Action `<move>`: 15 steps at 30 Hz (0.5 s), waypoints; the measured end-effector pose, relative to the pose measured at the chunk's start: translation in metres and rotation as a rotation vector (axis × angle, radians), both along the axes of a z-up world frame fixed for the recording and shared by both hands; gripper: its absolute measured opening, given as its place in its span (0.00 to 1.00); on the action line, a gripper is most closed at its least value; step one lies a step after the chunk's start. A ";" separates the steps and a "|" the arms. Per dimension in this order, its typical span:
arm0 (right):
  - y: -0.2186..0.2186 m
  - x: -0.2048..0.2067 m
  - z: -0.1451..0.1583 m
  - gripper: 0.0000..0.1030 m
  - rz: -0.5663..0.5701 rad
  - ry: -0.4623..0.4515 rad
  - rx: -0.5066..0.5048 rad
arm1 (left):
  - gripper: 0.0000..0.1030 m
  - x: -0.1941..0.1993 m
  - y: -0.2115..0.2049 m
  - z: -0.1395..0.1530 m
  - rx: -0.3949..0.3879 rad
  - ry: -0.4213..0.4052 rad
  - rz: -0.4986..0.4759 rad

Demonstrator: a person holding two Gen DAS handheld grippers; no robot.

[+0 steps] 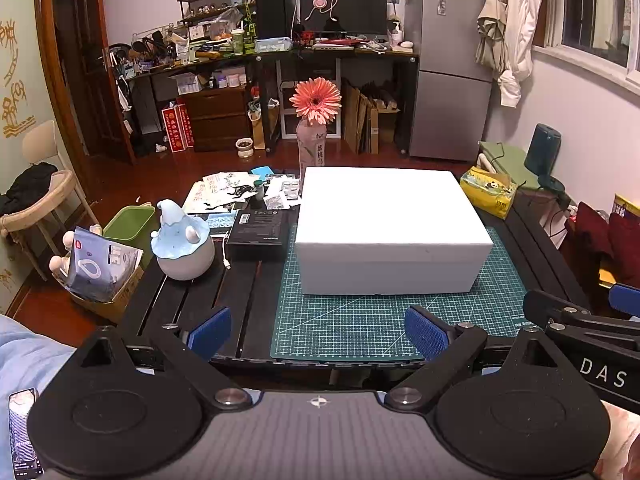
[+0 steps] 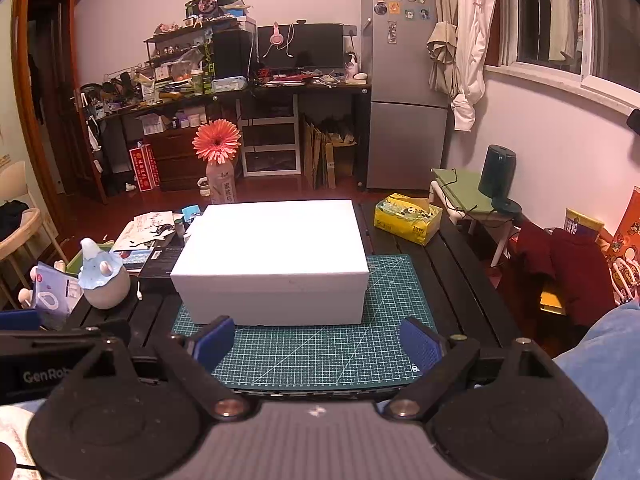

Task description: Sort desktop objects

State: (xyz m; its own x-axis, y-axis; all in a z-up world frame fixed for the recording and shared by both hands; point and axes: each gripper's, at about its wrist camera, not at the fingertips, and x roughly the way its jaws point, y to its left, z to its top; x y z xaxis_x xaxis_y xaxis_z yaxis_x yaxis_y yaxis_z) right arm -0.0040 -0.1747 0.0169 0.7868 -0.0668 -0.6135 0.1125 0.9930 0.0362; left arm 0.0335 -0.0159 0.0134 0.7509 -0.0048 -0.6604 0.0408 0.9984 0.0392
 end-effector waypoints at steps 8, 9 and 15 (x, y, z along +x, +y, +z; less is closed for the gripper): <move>0.001 0.000 0.000 0.87 0.000 0.001 0.001 | 0.91 -0.001 0.000 0.001 0.002 -0.001 0.001; 0.001 0.000 0.000 0.87 0.000 0.002 0.001 | 0.91 0.000 0.001 0.001 0.001 -0.001 0.001; 0.001 0.000 0.000 0.87 -0.002 0.001 -0.002 | 0.91 0.000 0.000 0.002 0.004 -0.004 0.000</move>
